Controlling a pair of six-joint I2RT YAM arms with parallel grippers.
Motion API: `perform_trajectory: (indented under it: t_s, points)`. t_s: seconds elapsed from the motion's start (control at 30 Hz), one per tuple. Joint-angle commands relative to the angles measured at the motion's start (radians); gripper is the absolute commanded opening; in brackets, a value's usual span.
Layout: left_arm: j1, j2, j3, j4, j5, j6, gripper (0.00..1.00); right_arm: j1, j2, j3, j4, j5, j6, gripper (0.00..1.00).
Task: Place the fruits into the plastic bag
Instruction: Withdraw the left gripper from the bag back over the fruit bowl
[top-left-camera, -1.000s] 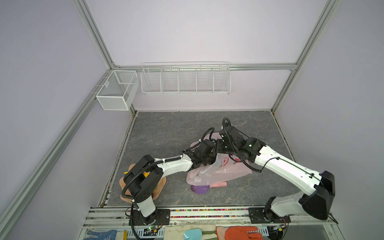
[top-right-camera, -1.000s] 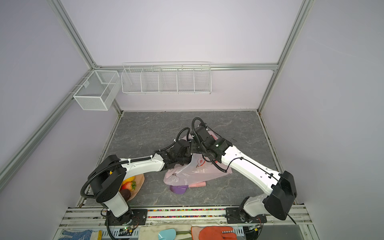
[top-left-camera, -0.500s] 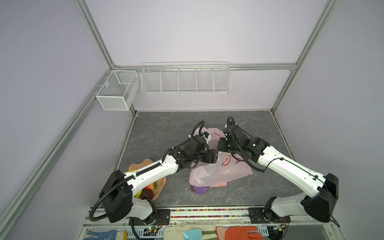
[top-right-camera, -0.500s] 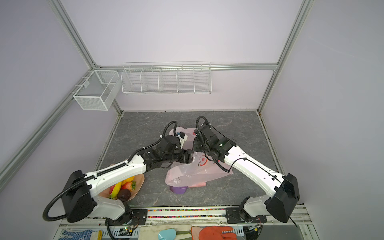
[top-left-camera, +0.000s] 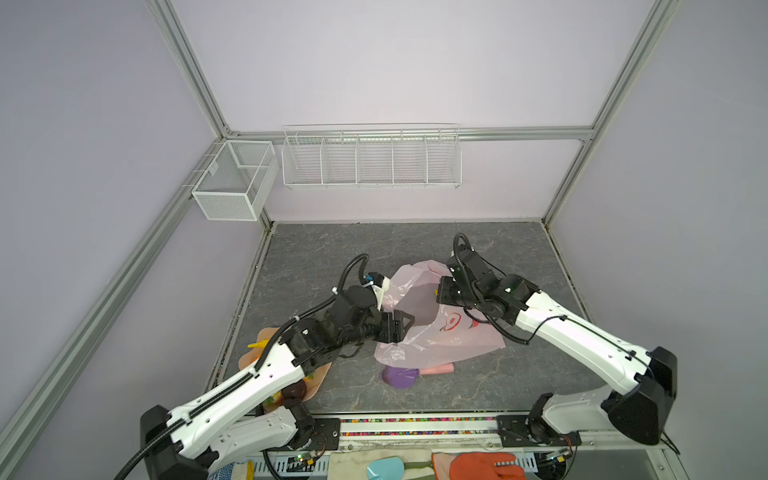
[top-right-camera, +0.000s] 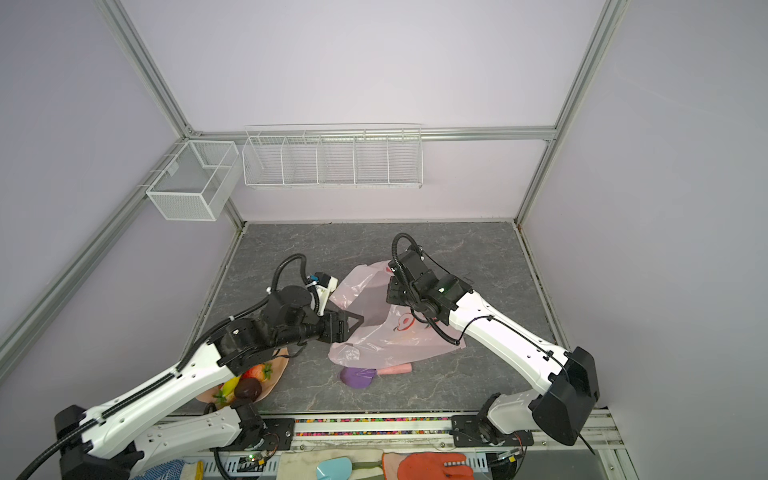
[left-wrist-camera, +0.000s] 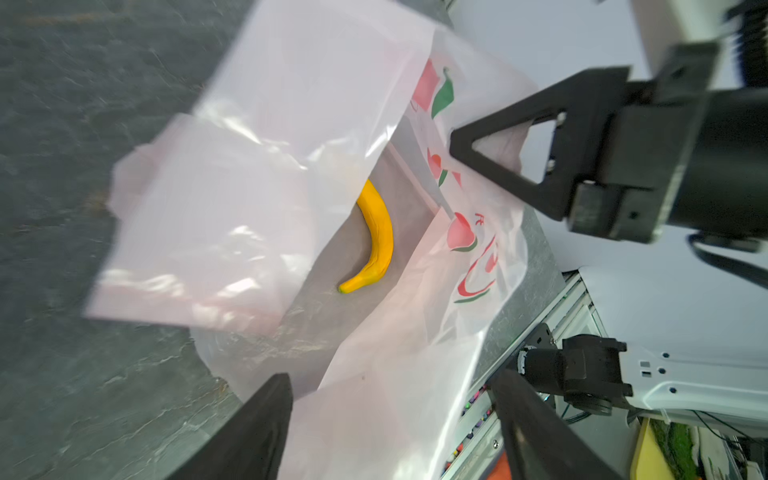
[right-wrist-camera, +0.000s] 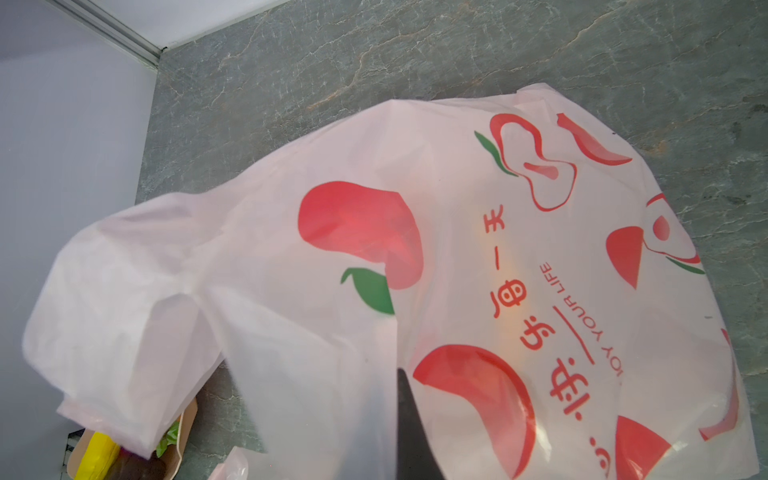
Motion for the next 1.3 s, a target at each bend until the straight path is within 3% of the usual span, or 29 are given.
perform_trajectory:
  t_s: [0.0, 0.23, 0.63, 0.93, 1.27]
  points:
    - [0.003, -0.103, 0.012, -0.203, -0.131, -0.058, 0.81, -0.007, 0.008, 0.015, -0.023, 0.017, 0.002, 0.06]
    - [0.004, -0.22, 0.082, -0.564, -0.351, -0.175, 0.84, -0.008, 0.013, 0.028, -0.03, 0.025, -0.016, 0.06]
    - [0.035, -0.303, 0.109, -0.934, -0.596, -0.512, 0.97, -0.007, 0.021, 0.043, -0.034, 0.025, -0.033, 0.06]
    - [0.132, -0.256, 0.046, -0.95, -0.55, -0.531, 1.0, -0.008, 0.008, 0.04, -0.038, 0.024, -0.042, 0.06]
    - [0.519, -0.168, -0.152, -0.666, -0.272, -0.294, 0.95, -0.007, -0.006, 0.033, -0.041, 0.019, -0.047, 0.06]
